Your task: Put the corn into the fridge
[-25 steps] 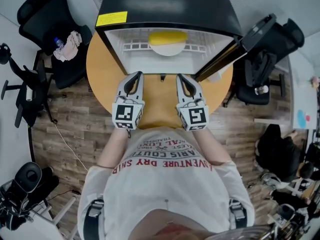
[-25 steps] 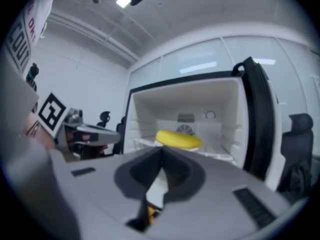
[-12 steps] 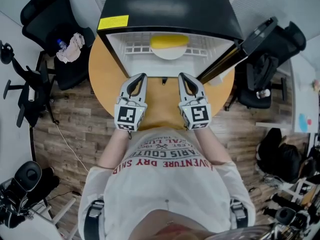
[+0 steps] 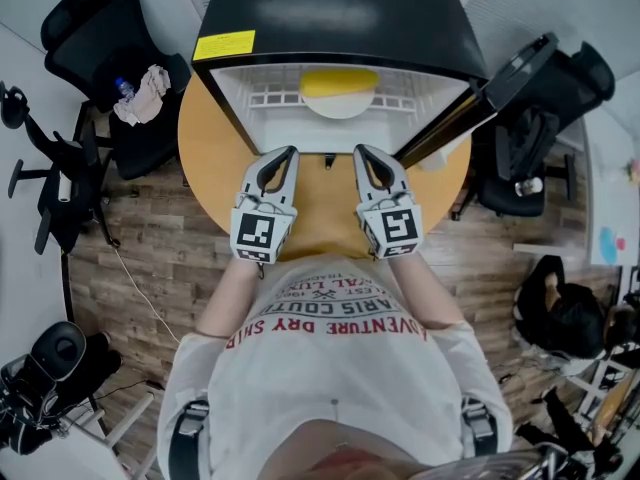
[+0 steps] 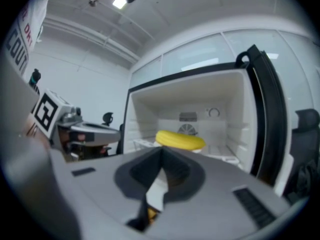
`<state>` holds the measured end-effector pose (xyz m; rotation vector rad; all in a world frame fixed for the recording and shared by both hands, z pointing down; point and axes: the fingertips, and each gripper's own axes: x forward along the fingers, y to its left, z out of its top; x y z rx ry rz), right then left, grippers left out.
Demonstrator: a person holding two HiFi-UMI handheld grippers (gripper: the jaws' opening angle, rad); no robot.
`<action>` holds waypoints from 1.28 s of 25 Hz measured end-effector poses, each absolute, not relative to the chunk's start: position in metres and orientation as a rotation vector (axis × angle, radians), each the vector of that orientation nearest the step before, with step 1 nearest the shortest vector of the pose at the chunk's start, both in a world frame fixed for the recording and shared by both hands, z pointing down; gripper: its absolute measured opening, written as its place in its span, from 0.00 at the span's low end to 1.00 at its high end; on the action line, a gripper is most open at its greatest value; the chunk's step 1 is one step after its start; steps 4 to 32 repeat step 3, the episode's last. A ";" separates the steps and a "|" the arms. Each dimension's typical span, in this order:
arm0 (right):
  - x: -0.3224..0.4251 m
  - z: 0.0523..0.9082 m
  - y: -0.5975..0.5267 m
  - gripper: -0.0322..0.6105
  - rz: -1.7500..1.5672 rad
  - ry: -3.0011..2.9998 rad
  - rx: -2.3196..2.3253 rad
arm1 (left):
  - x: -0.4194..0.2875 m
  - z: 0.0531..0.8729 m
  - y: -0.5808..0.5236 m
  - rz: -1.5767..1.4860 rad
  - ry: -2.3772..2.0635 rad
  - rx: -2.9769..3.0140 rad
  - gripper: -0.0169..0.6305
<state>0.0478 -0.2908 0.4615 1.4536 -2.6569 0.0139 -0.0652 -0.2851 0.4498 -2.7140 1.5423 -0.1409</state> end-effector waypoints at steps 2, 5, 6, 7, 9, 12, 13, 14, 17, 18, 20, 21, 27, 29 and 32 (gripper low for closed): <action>0.046 0.461 -0.290 0.09 0.000 -2.651 1.442 | -0.065 0.451 -0.285 -0.141 1.551 -2.715 0.07; 0.045 0.461 -0.290 0.09 -0.006 -2.647 1.437 | -0.065 0.453 -0.285 -0.141 1.557 -2.716 0.07; 0.045 0.461 -0.290 0.09 -0.006 -2.647 1.437 | -0.065 0.453 -0.285 -0.141 1.557 -2.716 0.07; 0.045 0.461 -0.290 0.09 -0.006 -2.647 1.437 | -0.065 0.453 -0.285 -0.141 1.557 -2.716 0.07; 0.045 0.461 -0.290 0.09 -0.006 -2.647 1.437 | -0.065 0.453 -0.285 -0.141 1.557 -2.716 0.07; 0.045 0.461 -0.290 0.09 -0.006 -2.647 1.437 | -0.065 0.453 -0.285 -0.141 1.557 -2.716 0.07; 0.045 0.461 -0.290 0.09 -0.006 -2.647 1.437 | -0.065 0.453 -0.285 -0.141 1.557 -2.716 0.07; 0.045 0.461 -0.290 0.09 -0.006 -2.647 1.437 | -0.065 0.453 -0.285 -0.141 1.557 -2.716 0.07; 0.045 0.461 -0.290 0.09 -0.006 -2.647 1.437 | -0.065 0.453 -0.285 -0.141 1.557 -2.716 0.07; 0.045 0.461 -0.290 0.09 -0.006 -2.647 1.437 | -0.065 0.453 -0.285 -0.141 1.557 -2.716 0.07; 0.045 0.461 -0.290 0.09 -0.006 -2.647 1.437 | -0.065 0.453 -0.285 -0.141 1.557 -2.716 0.07; 0.045 0.461 -0.290 0.09 -0.006 -2.647 1.437 | -0.065 0.453 -0.285 -0.141 1.557 -2.716 0.07; 0.045 0.461 -0.290 0.09 -0.006 -2.647 1.437 | -0.065 0.453 -0.285 -0.141 1.557 -2.716 0.07; 0.045 0.461 -0.290 0.09 -0.006 -2.647 1.437 | -0.065 0.453 -0.285 -0.141 1.557 -2.716 0.07; 0.045 0.461 -0.290 0.09 -0.006 -2.647 1.437 | -0.065 0.453 -0.285 -0.141 1.557 -2.716 0.07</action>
